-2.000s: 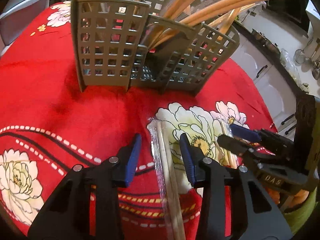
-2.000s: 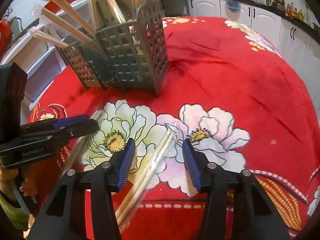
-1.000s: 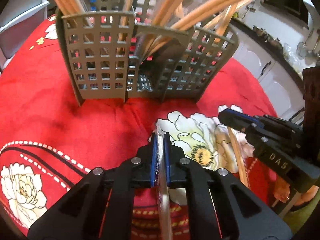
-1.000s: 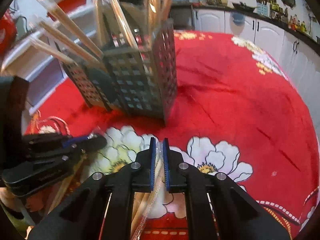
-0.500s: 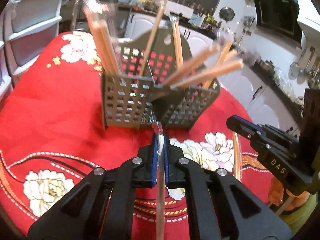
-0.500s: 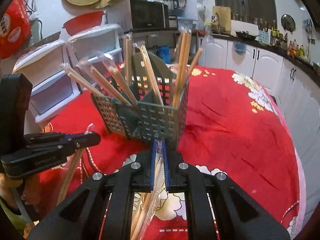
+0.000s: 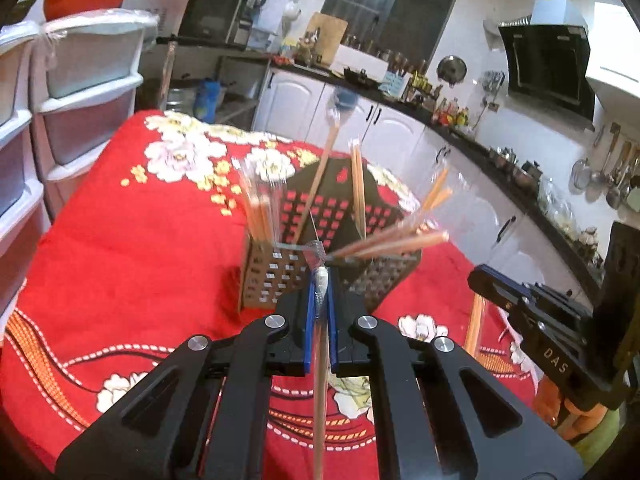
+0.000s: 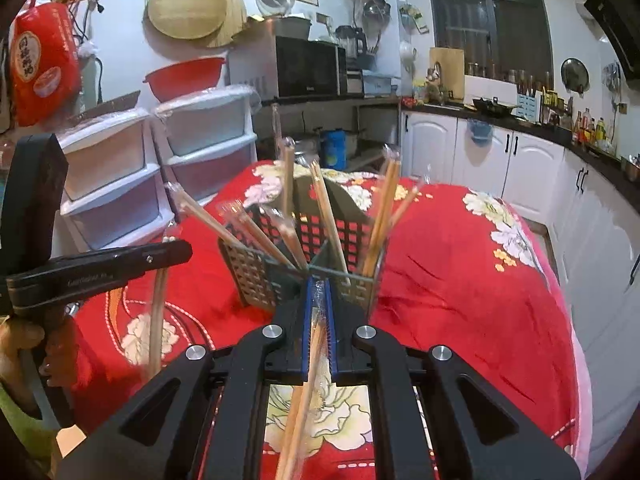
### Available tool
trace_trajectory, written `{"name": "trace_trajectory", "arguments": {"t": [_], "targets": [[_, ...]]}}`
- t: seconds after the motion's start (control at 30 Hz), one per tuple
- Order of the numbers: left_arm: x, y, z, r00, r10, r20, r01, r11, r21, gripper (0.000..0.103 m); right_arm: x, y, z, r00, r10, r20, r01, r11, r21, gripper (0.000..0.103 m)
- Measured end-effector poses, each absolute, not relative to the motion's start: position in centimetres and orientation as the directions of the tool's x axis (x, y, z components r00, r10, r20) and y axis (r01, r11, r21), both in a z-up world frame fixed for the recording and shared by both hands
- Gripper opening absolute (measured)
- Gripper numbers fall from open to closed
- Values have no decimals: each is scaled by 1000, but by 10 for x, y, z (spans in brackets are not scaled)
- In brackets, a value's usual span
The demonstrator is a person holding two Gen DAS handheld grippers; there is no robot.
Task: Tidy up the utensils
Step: 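Raise the held chopsticks with both tools and lower them into the caddy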
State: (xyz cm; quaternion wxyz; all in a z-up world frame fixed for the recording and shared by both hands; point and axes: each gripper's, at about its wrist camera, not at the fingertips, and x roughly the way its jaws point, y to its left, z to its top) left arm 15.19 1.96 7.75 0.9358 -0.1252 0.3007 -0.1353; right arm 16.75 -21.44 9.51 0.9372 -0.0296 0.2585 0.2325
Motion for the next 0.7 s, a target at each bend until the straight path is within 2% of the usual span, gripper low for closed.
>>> {"name": "trace_trajectory", "arguments": {"t": [0.7], "targets": [[152, 33, 148, 874, -307, -377, 188, 929, -319, 1, 148, -209, 163, 818, 469, -332, -483, 874, 43, 5]]}}
